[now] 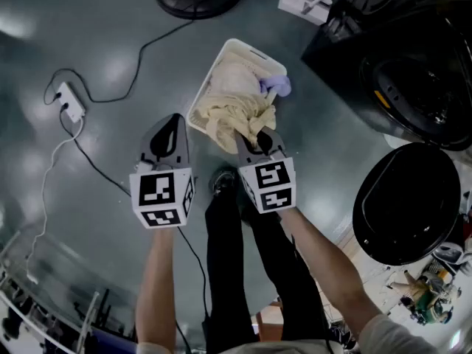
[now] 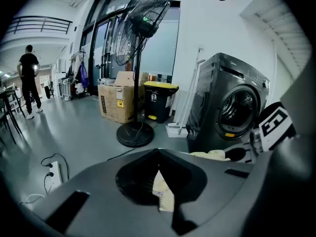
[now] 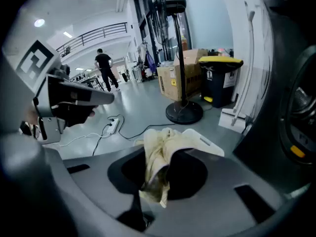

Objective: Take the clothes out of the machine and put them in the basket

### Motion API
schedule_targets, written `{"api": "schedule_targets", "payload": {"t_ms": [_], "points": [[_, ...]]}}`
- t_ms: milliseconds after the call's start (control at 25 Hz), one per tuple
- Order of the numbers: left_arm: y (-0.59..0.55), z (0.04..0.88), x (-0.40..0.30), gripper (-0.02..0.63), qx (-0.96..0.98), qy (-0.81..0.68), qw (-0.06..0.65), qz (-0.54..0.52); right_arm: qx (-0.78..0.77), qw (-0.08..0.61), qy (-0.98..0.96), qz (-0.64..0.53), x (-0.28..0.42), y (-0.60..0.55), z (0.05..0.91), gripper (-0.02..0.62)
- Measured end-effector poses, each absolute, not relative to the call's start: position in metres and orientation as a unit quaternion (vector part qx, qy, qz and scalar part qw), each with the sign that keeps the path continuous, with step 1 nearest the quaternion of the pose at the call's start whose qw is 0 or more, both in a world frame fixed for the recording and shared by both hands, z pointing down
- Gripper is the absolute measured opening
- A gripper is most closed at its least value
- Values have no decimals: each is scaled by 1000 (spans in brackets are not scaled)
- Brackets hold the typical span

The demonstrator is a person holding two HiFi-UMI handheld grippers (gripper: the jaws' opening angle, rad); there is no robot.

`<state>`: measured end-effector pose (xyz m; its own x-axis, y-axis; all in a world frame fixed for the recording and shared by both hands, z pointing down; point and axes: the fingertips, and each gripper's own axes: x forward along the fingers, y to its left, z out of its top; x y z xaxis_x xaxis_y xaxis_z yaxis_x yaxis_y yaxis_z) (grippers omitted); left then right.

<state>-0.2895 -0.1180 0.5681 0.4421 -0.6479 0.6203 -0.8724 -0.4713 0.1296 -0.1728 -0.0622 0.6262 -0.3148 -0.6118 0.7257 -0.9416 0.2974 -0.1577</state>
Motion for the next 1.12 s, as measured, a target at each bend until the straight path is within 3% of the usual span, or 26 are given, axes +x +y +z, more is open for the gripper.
{"api": "schedule_targets", "payload": {"t_ms": [1120], "points": [[-142,694,-283,18,824,-437,211,293,470,372,-673,434,-153,-101,906,94]]}}
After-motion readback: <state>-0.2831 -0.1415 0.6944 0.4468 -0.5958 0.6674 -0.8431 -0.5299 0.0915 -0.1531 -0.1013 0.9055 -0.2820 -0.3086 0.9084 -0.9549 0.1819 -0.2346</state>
